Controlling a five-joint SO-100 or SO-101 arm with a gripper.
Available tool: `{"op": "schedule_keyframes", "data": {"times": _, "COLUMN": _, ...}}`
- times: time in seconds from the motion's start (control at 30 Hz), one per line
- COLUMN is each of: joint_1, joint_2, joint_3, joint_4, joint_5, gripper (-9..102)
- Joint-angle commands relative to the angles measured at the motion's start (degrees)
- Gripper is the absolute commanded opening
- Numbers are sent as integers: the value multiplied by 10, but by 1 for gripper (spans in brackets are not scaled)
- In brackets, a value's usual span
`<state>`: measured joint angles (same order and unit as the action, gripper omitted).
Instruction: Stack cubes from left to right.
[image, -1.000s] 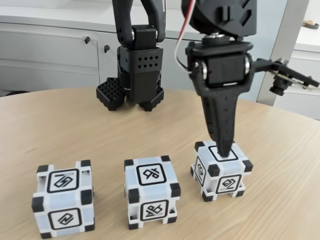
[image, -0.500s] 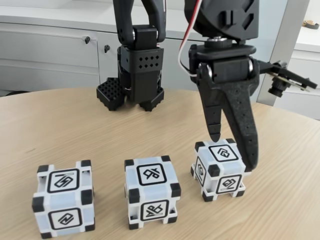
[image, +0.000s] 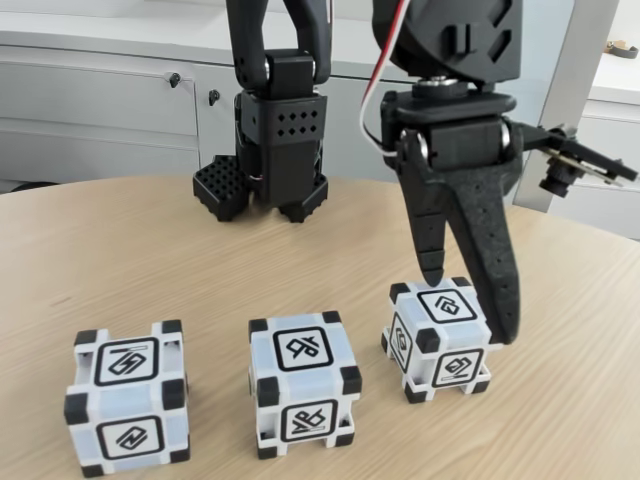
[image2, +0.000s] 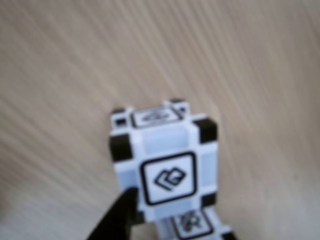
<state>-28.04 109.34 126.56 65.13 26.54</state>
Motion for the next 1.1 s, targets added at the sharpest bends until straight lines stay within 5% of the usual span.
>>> {"op": "schedule_keyframes", "data": {"times": 0.0, "joint_1": -2, "joint_2": 4, "joint_3": -9, "joint_4": 4, "joint_5": -5, "gripper": 44}}
{"op": "schedule_keyframes", "data": {"times": 0.4, "joint_1": -2, "joint_2": 1, "joint_3": -18, "joint_4": 104, "joint_5": 2, "gripper": 48}}
{"op": "schedule_keyframes", "data": {"times": 1.07, "joint_1": -1, "joint_2": -172, "joint_3": -19, "joint_4": -2, "joint_5": -44, "gripper": 44}}
